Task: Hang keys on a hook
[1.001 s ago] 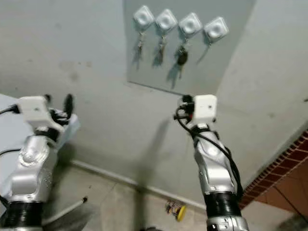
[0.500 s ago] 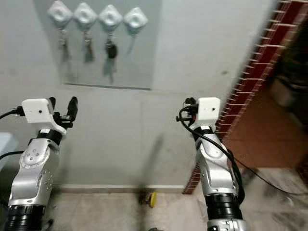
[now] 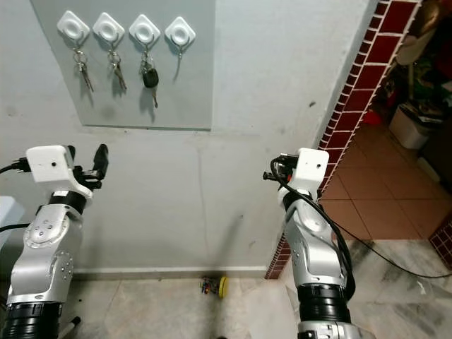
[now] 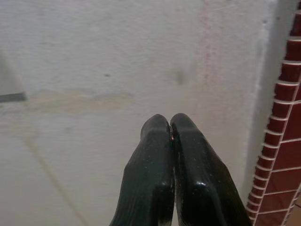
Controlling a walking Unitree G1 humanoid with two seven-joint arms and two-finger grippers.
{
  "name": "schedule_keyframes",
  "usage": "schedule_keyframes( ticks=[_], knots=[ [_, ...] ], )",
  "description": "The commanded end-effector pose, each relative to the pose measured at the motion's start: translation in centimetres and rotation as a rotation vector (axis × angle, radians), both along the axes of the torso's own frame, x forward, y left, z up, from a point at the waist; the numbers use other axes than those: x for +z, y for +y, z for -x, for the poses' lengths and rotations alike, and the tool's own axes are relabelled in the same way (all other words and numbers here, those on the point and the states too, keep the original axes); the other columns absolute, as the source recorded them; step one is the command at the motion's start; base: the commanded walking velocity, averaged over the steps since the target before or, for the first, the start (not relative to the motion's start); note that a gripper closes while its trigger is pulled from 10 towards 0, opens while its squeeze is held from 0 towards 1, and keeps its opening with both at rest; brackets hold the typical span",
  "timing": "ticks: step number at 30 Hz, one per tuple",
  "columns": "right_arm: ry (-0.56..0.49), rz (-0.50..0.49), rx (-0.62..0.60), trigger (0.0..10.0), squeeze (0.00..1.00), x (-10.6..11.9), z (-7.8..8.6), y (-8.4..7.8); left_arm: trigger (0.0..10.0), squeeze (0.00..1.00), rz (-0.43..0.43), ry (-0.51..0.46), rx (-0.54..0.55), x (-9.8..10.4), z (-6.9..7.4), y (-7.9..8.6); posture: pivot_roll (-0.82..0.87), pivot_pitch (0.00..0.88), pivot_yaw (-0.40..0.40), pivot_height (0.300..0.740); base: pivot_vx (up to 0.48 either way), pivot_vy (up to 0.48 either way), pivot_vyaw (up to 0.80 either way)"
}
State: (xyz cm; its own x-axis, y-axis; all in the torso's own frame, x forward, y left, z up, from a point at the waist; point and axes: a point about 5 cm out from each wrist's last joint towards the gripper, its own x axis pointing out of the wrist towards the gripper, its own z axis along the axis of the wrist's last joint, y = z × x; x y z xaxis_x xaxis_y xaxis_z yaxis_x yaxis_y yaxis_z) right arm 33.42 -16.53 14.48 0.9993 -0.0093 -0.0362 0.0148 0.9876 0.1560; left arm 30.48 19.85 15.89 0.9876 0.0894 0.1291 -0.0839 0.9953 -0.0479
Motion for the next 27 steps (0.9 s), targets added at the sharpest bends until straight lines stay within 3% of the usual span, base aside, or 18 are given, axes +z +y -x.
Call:
schedule_keyframes(
  ticks=[1,11,18,27],
  knots=[
    [0.007,-0.016,-0.007,10.0,0.0,0.4,-0.1,-0.2,10.0,0.0,-0.008,-0.005,0.0,0.3,0.0,-0.3,-0.15,0.037,-0.035,0.74,0.0,0.0,0.0],
    [-0.02,-0.016,0.069,10.0,0.0,0.9,0.1,0.3,10.0,0.0,0.045,0.043,-0.012,-0.4,-0.3,-0.1,-0.15,0.032,-0.039,0.74,0.0,0.088,0.0],
    [-0.006,-0.024,0.074,10.0,0.0,0.8,0.4,0.4,10.0,0.0,0.022,0.063,0.003,-0.7,-0.2,0.0,-0.15,0.037,-0.038,0.74,-0.108,0.298,0.0],
    [0.003,-0.018,0.078,10.0,0.0,0.5,0.8,0.2,10.0,0.0,0.02,0.056,0.01,-0.7,0.1,-0.1,-0.16,0.053,-0.04,0.74,0.0,0.0,0.0]
  ],
)
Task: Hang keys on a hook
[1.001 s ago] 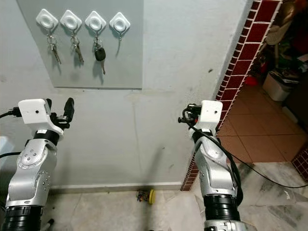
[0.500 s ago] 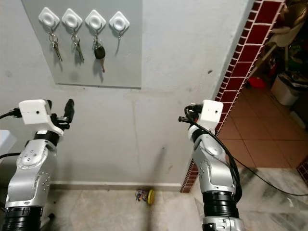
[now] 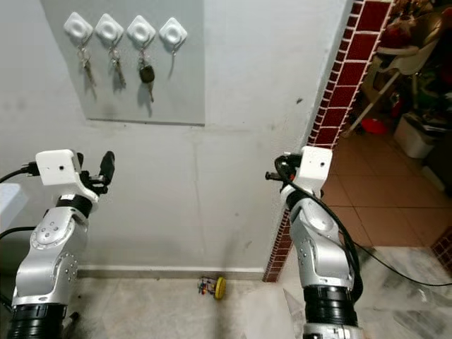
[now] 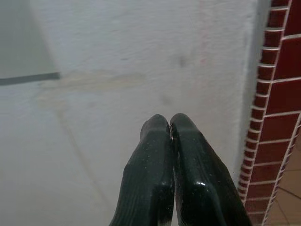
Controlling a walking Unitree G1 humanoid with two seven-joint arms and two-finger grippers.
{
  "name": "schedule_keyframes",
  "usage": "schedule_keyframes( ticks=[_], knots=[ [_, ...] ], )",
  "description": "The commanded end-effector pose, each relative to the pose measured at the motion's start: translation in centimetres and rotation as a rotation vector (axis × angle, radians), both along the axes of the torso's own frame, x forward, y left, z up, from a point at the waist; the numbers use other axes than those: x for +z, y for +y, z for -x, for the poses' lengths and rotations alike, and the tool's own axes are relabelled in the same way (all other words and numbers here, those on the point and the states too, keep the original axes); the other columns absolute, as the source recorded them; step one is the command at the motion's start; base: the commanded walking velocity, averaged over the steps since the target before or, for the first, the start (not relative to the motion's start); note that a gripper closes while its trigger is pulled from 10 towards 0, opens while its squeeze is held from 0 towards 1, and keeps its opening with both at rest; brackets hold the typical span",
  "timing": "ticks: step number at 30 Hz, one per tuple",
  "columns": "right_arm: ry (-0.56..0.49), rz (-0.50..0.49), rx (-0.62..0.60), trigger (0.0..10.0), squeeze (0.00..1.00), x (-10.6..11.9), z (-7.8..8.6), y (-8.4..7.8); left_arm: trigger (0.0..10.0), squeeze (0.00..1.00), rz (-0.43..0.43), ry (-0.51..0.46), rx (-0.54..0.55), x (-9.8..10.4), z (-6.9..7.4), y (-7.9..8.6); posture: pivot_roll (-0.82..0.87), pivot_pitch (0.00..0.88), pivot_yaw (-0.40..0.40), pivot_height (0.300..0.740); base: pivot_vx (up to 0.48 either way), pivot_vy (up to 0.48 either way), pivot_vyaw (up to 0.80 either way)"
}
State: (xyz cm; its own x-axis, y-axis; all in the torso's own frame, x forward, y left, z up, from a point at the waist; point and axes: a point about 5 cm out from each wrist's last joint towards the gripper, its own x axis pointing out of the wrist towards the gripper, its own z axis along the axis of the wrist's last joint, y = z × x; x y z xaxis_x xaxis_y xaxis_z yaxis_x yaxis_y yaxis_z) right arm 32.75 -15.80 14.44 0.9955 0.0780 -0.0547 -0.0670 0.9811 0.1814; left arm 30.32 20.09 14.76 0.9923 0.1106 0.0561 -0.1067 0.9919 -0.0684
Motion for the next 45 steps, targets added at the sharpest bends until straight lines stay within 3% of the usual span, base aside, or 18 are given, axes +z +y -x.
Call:
schedule_keyframes(
  ticks=[1,21,34,45],
  knots=[
    [-0.011,0.005,-0.007,10.0,0.0,0.5,0.1,-0.5,10.0,0.0,-0.008,-0.012,-0.006,0.4,-0.1,-0.3,-0.16,0.053,-0.04,0.74,0.0,0.0,0.0],
    [-0.008,0.009,0.006,10.0,0.0,0.4,0.6,-0.4,10.0,0.0,0.007,0.025,0.002,0.2,0.3,0.0,-0.16,0.076,-0.038,0.74,0.102,0.0,0.0],
    [-0.064,0.042,0.045,10.0,0.0,1.0,0.8,-0.4,10.0,0.0,-0.041,-0.052,0.016,1.5,0.1,-0.2,-0.16,0.087,-0.033,0.74,0.0,0.0,0.0],
    [-0.148,0.068,0.115,10.0,0.0,2.2,0.6,-0.2,10.0,0.0,-0.049,-0.113,0.01,3.7,-1.2,0.2,-0.17,0.074,-0.028,0.74,0.0,0.0,0.0]
  ],
)
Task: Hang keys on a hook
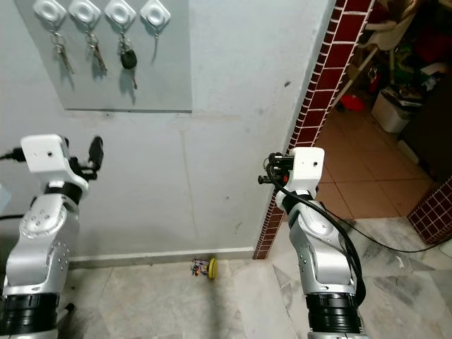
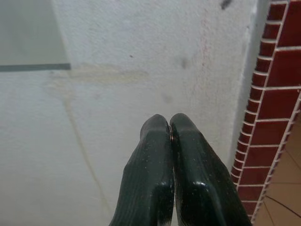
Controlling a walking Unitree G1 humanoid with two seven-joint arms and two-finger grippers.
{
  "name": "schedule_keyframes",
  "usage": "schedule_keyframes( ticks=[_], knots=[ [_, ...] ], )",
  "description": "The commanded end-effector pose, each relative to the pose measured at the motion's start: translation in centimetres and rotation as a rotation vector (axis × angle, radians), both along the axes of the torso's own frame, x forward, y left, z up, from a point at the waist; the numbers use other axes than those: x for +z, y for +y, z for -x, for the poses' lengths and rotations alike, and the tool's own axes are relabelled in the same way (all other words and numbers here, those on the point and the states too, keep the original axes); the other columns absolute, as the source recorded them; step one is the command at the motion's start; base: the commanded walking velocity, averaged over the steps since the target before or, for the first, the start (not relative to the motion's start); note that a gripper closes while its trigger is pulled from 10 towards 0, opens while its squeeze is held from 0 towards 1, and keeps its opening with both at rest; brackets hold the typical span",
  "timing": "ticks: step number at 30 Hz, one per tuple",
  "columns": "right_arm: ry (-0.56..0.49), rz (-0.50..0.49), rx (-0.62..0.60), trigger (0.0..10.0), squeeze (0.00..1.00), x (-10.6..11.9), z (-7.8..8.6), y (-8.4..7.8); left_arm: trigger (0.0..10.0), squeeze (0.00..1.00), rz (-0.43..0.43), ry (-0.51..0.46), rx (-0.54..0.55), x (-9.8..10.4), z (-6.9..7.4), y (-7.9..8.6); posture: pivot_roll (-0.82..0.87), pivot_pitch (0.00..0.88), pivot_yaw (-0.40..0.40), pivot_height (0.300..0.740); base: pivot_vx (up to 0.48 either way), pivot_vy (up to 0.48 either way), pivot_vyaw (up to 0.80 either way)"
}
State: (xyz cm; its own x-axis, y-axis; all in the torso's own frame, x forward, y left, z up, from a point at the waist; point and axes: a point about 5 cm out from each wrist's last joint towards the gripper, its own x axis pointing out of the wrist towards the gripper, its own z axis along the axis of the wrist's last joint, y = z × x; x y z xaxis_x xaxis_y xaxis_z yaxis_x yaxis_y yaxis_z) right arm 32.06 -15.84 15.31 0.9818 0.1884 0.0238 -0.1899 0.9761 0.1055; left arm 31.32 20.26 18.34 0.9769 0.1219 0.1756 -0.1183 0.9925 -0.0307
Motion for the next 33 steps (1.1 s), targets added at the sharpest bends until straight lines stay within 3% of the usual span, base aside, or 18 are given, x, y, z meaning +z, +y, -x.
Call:
schedule_keyframes(
  ticks=[1,6,15,19,26,33],
  knots=[
    [-0.076,0.004,0.021,10.0,0.0,1.6,-0.2,0.0,10.0,0.0,-0.004,-0.004,-0.013,0.2,-0.3,-0.1,-0.17,0.068,-0.026,0.74,0.0,0.0,0.0],
    [-0.105,0.013,0.036,10.0,0.0,2.0,-0.3,0.1,10.0,0.0,-0.05,-0.03,-0.056,0.7,-0.3,-0.9,-0.17,0.064,-0.026,0.74,0.0,0.0,0.0],
    [-0.123,0.027,0.055,10.0,0.0,2.0,-0.6,0.2,10.0,0.0,-0.031,-0.051,-0.101,1.3,-0.6,-1.3,-0.16,0.053,-0.027,0.74,0.0,0.0,0.0],
    [-0.168,0.024,0.108,10.0,0.0,3.3,-1.4,0.6,10.0,0.0,-0.099,-0.07,-0.198,2.5,-1.3,-2.3,-0.16,0.055,-0.024,0.74,0.0,0.0,0.0],
    [-0.216,0.03,0.165,10.0,0.0,4.6,-2.1,1.6,10.0,0.0,-0.109,-0.075,-0.27,2.8,-1.5,-4.0,-0.17,0.064,-0.017,0.74,0.0,0.0,0.0],
    [-0.252,0.019,0.217,10.0,0.0,5.7,-2.9,2.7,10.0,0.0,-0.105,-0.07,-0.292,2.6,-1.4,-4.2,-0.16,0.065,-0.022,0.74,0.0,0.0,0.0]
  ],
)
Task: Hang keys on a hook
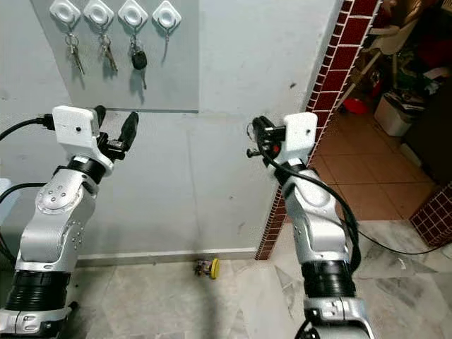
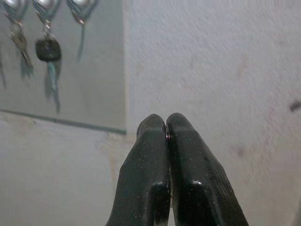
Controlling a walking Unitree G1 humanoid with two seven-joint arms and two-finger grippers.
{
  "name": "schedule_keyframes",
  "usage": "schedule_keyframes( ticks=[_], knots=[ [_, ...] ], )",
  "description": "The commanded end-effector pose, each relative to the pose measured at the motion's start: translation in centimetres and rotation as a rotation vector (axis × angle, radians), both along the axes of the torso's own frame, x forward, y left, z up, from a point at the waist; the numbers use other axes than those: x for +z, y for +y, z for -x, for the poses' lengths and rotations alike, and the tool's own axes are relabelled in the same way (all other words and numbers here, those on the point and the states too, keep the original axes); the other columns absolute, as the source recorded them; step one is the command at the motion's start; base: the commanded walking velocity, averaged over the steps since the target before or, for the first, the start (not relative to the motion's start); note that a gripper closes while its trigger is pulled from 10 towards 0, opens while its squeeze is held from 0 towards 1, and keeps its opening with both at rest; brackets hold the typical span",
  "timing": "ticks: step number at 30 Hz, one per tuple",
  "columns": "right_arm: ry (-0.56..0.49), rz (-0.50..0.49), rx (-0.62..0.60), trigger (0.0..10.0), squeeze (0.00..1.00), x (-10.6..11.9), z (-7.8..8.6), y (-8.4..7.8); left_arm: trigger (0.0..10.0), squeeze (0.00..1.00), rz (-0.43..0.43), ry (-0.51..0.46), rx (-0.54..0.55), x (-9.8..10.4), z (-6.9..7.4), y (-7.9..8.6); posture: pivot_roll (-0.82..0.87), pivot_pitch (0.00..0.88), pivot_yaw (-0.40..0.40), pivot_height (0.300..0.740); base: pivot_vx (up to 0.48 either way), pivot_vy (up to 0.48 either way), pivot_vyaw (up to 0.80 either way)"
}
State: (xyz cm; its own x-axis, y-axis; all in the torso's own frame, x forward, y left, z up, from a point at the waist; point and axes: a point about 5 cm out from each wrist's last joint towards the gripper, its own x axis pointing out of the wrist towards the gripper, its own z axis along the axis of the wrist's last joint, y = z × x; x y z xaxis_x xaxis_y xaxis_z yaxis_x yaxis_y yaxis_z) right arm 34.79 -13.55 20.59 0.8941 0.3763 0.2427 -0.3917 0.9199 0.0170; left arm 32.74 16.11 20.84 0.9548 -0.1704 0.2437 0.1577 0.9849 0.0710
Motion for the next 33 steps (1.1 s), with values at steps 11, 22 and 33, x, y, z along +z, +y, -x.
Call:
schedule_keyframes(
  ticks=[11,22,33],
  knots=[
    [0.025,-0.065,-0.105,10.0,0.0,-2.5,1.6,-1.0,10.0,0.0,0.111,0.09,0.176,-3.0,1.6,3.2,-0.14,0.061,-0.03,0.74,0.0,0.0,0.0],
    [0.049,-0.074,-0.161,10.0,0.0,-4.0,3.5,-1.8,10.0,0.0,0.174,0.117,0.173,-4.5,3.0,3.0,-0.16,0.072,-0.012,0.74,0.0,0.0,0.0],
    [0.076,-0.061,-0.164,10.0,0.0,-5.0,4.4,-1.6,10.0,0.0,0.227,0.199,0.179,-6.7,4.0,3.2,-0.14,0.072,-0.019,0.74,0.108,0.0,0.0]
  ],
)
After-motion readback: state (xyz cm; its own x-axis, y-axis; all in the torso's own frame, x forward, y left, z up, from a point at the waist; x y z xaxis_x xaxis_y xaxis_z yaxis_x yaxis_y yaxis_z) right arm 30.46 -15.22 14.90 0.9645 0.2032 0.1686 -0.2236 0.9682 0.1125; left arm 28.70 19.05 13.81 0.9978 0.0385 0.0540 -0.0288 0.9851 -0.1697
